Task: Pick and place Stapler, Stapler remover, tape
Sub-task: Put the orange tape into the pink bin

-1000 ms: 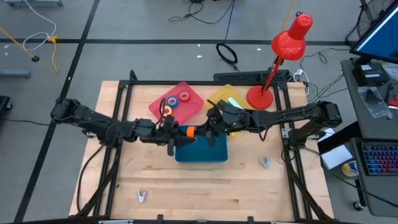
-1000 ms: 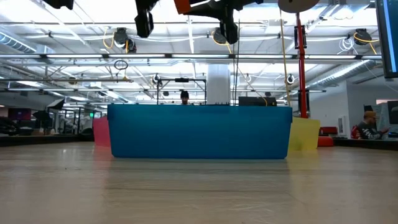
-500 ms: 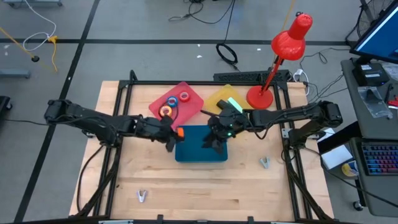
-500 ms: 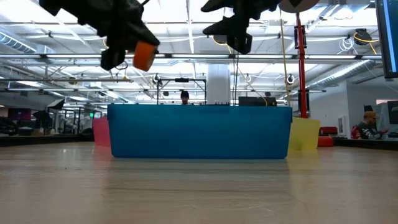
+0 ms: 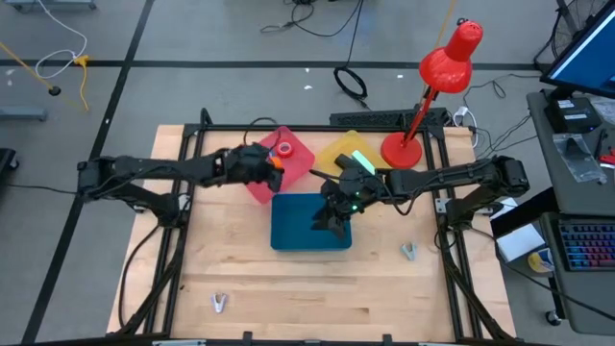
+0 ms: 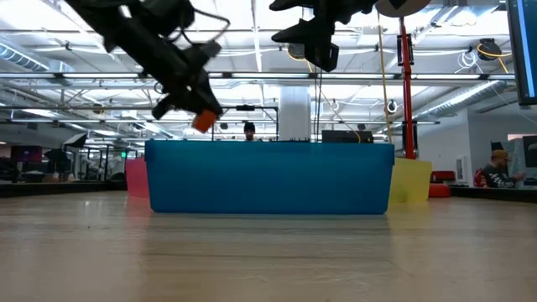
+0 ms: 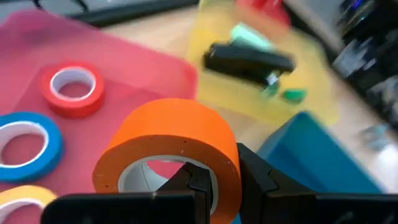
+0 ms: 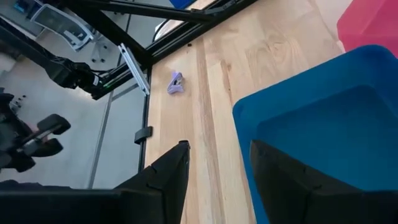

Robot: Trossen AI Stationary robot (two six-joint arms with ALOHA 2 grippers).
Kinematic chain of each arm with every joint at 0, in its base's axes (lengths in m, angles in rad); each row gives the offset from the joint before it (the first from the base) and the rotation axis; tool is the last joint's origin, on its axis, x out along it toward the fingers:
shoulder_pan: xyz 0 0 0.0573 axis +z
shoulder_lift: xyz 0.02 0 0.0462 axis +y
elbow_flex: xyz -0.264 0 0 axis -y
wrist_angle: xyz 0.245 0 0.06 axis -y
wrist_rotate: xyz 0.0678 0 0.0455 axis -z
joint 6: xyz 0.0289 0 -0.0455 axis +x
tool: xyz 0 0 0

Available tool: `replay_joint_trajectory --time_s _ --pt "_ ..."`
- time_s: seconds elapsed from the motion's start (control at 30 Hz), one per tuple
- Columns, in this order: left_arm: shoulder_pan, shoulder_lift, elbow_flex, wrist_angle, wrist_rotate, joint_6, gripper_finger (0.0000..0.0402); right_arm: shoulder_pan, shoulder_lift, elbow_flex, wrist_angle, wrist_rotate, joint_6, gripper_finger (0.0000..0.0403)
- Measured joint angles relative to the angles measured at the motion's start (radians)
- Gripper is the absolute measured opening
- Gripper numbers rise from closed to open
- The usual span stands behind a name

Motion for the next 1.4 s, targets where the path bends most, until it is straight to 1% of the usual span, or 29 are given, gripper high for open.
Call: replay_joint_trajectory --time_s 0.07,0.13,0.33,0.43,0.53,0.6,0.77,1.0,1.17,1.23,1.4 --pt "0.032 0.06 0.045 -0.031 0.036 0.038 0.0036 0.0 0.0 0.0 0.003 0.0 -0.001 0.0161" --pt "0.057 0.124 0.112 -0.078 0.051 0.077 0.0036 0.0 0.0 0.0 0.004 0.0 -0.002 0.0159" --pt "0.119 0.345 0.347 -0.382 0.062 0.16 0.0036 0.0 0.0 0.0 0.001 0.0 -0.003 0.0159" --pt "0.137 0.436 0.445 -0.517 0.062 0.184 0.0036 0.0 0.0 0.0 -0.001 0.0 -0.004 0.0161" --pt "0.147 0.506 0.5 -0.569 0.067 0.205 0.0036 0.001 0.0 0.0 -0.001 0.0 -0.016 0.016" --pt "0.147 0.53 0.52 -0.572 0.073 0.2 0.0036 0.002 0.0 0.0 -0.001 0.0 -0.023 0.016" --pt "0.156 0.566 0.521 -0.584 0.105 0.184 0.0036 0.002 0.0 0.0 -0.002 0.0 -0.025 0.0161" --pt "0.179 0.564 0.519 -0.577 0.1 0.183 0.0036 0.002 0.0 0.0 -0.001 0.0 -0.029 0.016" --pt "0.192 0.57 0.519 -0.571 0.113 0.166 0.006 0.002 0.0 0.0 -0.001 0.0 -0.027 0.0161" --pt "0.191 0.579 0.519 -0.567 0.113 0.166 0.0063 0.002 0.0 0.0 -0.001 0.0 -0.025 0.016" --pt "0.192 0.619 0.518 -0.568 0.122 0.174 0.0055 0.002 0.0 -0.001 -0.001 0.0 -0.025 0.0162"
